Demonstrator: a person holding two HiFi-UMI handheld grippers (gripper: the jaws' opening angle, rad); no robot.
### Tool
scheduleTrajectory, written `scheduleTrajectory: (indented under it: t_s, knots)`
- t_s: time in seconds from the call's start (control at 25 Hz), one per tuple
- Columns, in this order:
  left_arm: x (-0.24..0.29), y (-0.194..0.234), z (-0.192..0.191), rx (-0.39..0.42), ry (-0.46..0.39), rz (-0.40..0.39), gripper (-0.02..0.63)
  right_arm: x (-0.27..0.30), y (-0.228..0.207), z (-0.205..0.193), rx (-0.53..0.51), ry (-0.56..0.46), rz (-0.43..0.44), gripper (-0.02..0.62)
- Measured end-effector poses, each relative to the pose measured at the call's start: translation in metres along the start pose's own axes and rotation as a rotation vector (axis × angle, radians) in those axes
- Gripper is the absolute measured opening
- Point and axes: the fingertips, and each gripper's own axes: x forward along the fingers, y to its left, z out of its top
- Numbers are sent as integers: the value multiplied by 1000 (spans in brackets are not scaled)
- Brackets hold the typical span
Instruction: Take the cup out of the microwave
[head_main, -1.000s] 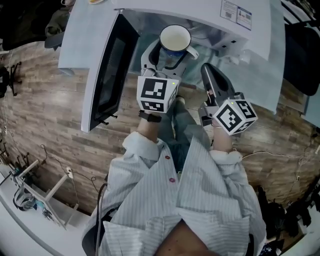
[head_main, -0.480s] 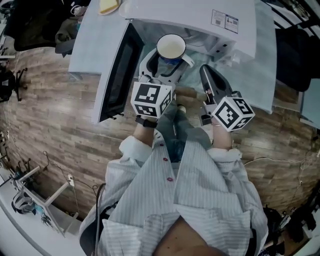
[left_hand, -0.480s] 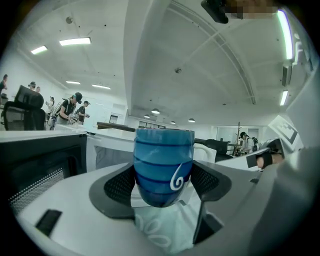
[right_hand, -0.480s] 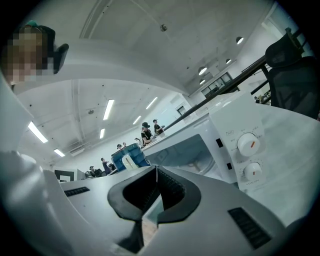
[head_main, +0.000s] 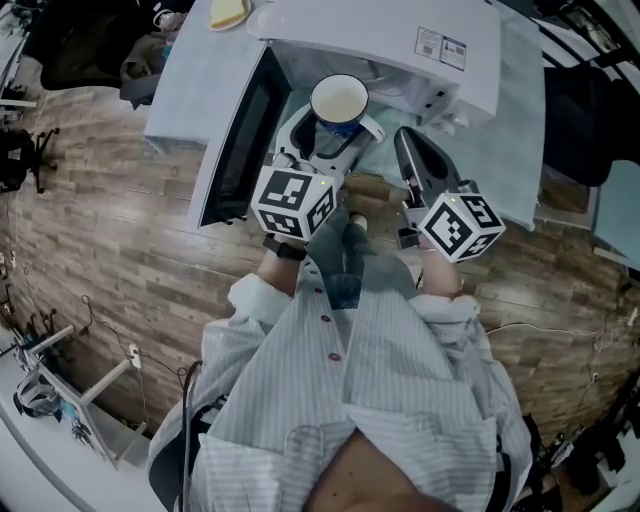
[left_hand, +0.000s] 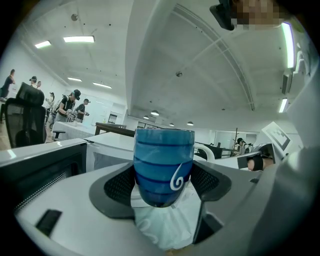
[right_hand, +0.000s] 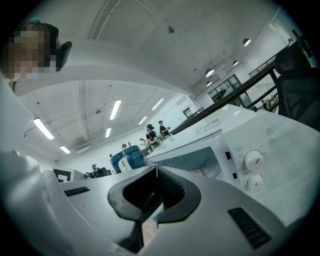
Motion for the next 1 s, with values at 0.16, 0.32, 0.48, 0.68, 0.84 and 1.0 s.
scheduleTrajectory:
  t_s: [0.16, 0.32, 0.48, 0.68, 0.84, 1.0]
  knots:
    - [-4, -3, 11, 0, -2, -13, 359, 4, 4, 5, 5, -4, 2, 35]
    - [-4, -2, 20, 2, -8, -34, 359, 8, 4, 13, -5, -23, -7, 35]
    - [-3, -2, 30, 1, -22, -64, 359, 10, 5, 24, -23, -54, -14, 35]
    - [-4, 0, 42, -8, -46, -87, 359, 10, 7, 37, -39, -91, -35, 34]
    - [-7, -2, 46, 20, -42, -107, 359, 9, 10, 42, -56, -107, -41, 34]
    - [-11, -4, 50, 34, -42, -122, 359, 9, 12, 45, -64, -110, -46, 34]
